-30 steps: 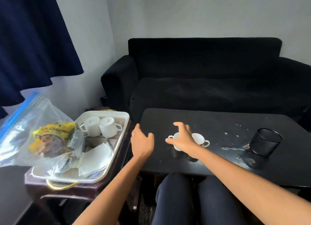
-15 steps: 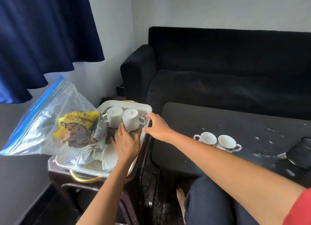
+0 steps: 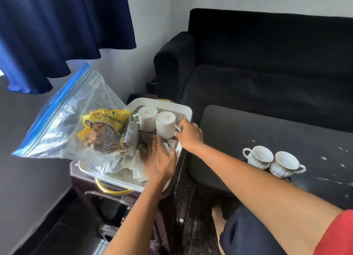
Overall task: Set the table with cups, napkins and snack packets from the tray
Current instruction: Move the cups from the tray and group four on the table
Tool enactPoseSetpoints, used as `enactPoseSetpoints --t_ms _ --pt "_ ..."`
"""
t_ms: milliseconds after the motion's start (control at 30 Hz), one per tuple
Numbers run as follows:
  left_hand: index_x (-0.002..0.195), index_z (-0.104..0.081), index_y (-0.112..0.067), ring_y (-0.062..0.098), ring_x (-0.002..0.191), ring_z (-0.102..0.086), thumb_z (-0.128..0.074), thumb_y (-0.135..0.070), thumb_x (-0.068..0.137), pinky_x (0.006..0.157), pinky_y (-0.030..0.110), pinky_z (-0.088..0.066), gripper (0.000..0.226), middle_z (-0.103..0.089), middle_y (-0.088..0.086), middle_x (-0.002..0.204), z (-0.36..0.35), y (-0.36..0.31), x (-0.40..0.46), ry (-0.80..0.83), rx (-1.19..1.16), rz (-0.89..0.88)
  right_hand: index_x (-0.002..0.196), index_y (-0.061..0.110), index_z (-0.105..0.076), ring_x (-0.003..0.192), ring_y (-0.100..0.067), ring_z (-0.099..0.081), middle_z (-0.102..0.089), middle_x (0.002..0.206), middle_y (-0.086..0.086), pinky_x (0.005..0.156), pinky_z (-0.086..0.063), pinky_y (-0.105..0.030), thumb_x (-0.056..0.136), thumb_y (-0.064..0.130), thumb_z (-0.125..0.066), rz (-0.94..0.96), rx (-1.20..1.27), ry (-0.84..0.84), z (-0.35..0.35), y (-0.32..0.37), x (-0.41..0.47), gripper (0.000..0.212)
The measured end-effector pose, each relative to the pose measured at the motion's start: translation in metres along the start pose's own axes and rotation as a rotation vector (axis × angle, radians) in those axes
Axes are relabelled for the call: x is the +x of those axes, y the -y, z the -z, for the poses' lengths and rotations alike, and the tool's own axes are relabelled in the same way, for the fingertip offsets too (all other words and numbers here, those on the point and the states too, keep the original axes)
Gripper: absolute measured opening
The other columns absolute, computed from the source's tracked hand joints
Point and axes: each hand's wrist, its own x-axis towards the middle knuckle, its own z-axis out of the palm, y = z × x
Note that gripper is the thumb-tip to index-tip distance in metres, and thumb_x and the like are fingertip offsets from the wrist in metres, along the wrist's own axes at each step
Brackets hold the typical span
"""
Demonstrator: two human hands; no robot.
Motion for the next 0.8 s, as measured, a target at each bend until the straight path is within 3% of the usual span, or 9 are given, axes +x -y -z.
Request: enactPoseSetpoints --t_ms 133,200,300,500,567,633,733,800 --pt "0.154 -0.002 -0.014 0.017 0.149 -0.002 -0.035 -0.039 0.095 0.120 0.043 0.003 0.072 -0.005 0.001 0.163 -0.001 0.001 0.002 0.024 0.006 0.002 0.093 0.014 -0.054 0.102 -0.028 -0.057 -0.067 0.105 -0.008 0.082 -0.038 -0.033 0.092 0.025 -0.055 0.019 0.023 -0.038 -0.001 0.001 -0.008 0.011" --pt "0.153 -0.004 -0.013 0.018 0.149 -0.006 -0.037 -0.042 0.095 0.119 0.045 0.003 0.073 -0.010 0.002 0.162 0.000 0.001 0.003 0.008 0.029 -0.024 0.099 0.010 -0.050 0.097 -0.032 -0.057 -0.066 0.106 -0.013 0.075 -0.037 -0.034 0.096 0.022 -0.048 0.023 0.074 -0.036 0.000 0.003 -0.012 0.012" --pt "0.151 -0.008 -0.014 0.022 0.147 -0.016 -0.042 -0.047 0.092 0.117 0.047 0.007 0.075 -0.028 0.004 0.157 0.004 -0.001 0.007 -0.018 0.050 -0.061 0.103 0.009 -0.043 0.086 -0.028 -0.053 -0.061 0.106 -0.015 0.066 -0.038 -0.033 0.098 0.021 -0.039 -0.002 0.177 -0.011 0.009 0.006 -0.016 0.013" --pt "0.149 -0.015 -0.011 0.025 0.129 -0.046 -0.048 -0.057 0.088 0.118 0.045 0.009 0.084 -0.063 0.008 0.123 0.013 -0.010 0.006 -0.091 -0.004 -0.092 0.091 0.017 -0.038 0.083 -0.024 -0.050 -0.060 0.101 -0.011 0.065 -0.038 -0.034 0.099 0.025 -0.040 0.043 0.283 -0.005 0.034 0.010 -0.025 0.012" --pt "0.151 -0.005 -0.007 0.023 0.128 -0.049 -0.051 -0.059 0.086 0.118 0.045 0.011 0.095 -0.065 0.008 0.119 0.017 -0.017 0.006 -0.135 0.000 -0.111 0.090 0.018 -0.038 0.085 -0.024 -0.051 -0.059 0.100 -0.009 0.066 -0.039 -0.034 0.099 0.026 -0.041 0.040 0.318 -0.029 0.044 0.008 -0.029 0.012" --pt "0.152 0.000 -0.008 0.023 0.130 -0.047 -0.058 -0.060 0.082 0.117 0.045 0.010 0.105 -0.060 0.009 0.127 0.022 -0.026 0.005 -0.191 -0.025 -0.138 0.090 0.018 -0.039 0.083 -0.023 -0.050 -0.057 0.096 -0.005 0.066 -0.037 -0.033 0.098 0.027 -0.041 0.039 0.341 -0.045 0.054 0.006 -0.032 0.013" --pt "0.151 -0.015 -0.013 0.021 0.136 -0.041 -0.067 -0.057 0.077 0.119 0.046 0.000 0.101 -0.048 0.008 0.143 0.030 -0.041 -0.002 -0.258 -0.073 -0.240 0.090 0.019 -0.041 0.084 -0.021 -0.052 -0.057 0.095 -0.003 0.066 -0.038 -0.032 0.098 0.029 -0.043 0.045 0.366 -0.053 0.069 0.001 -0.038 0.013" --pt "0.142 -0.032 -0.014 0.021 0.132 -0.046 -0.068 -0.058 0.075 0.119 0.047 -0.005 0.088 -0.053 0.006 0.138 0.033 -0.050 -0.008 -0.272 -0.047 -0.299 0.089 0.020 -0.043 0.085 -0.021 -0.054 -0.057 0.094 -0.001 0.065 -0.039 -0.032 0.097 0.032 -0.044 0.042 0.367 -0.063 0.077 -0.003 -0.043 0.014"
